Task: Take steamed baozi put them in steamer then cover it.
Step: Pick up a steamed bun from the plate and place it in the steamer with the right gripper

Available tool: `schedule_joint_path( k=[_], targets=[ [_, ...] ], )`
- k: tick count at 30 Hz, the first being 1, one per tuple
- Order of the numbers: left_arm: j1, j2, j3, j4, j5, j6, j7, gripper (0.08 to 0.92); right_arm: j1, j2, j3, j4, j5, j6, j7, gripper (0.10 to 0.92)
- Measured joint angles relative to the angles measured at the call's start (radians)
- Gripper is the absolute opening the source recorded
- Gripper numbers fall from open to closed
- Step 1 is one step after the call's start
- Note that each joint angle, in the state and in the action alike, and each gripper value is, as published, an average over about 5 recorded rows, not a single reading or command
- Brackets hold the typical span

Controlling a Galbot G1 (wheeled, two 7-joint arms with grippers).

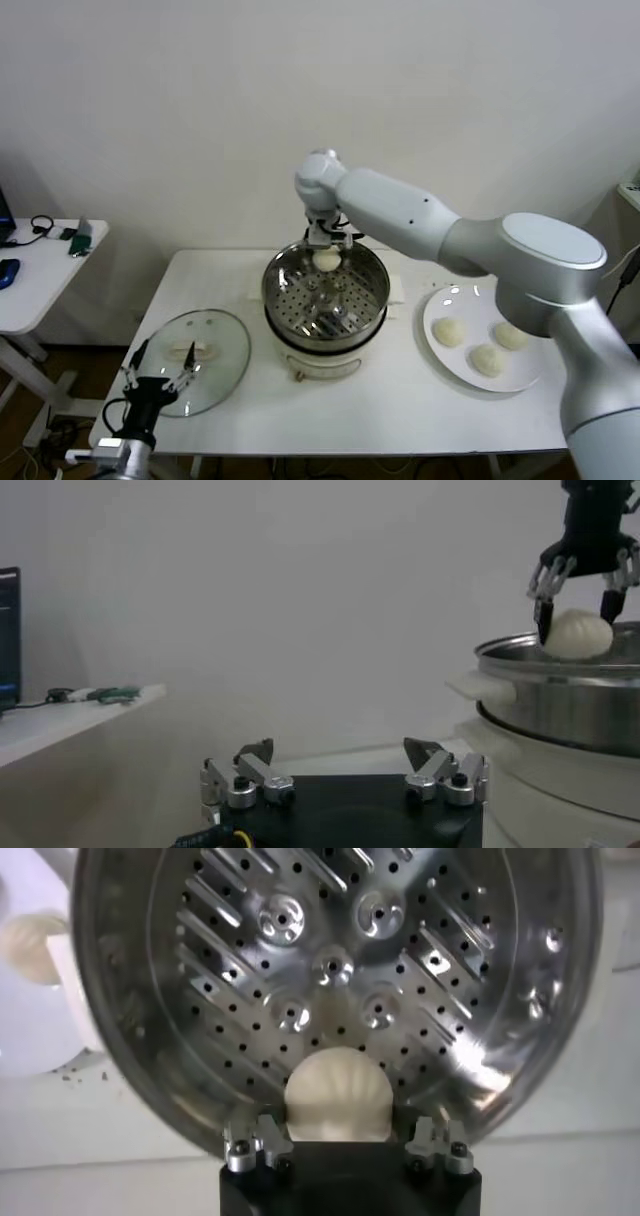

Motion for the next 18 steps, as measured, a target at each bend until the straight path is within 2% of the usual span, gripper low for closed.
schedule_joint_path(
  k=[7, 14, 18],
  targets=[
    [-0.005, 0.001, 0.001, 0.001, -0.001, 0.001, 0.0, 0.823, -0.027, 0.011, 0.002, -0.007, -0.017, 0.002, -0.002, 0.705],
    [-0.003, 0.001, 0.002, 0.001, -0.001, 0.004, 0.001, 0.823, -0.036, 0.009, -0.001, 0.0, -0.02, -0.006, -0.014, 0.811],
    [-0.002, 0.001, -0.001, -0.001, -0.002, 0.004, 0.0, 0.823, -0.032, 0.0, -0.004, 0.011, -0.007, -0.014, -0.024, 0.822]
  ],
)
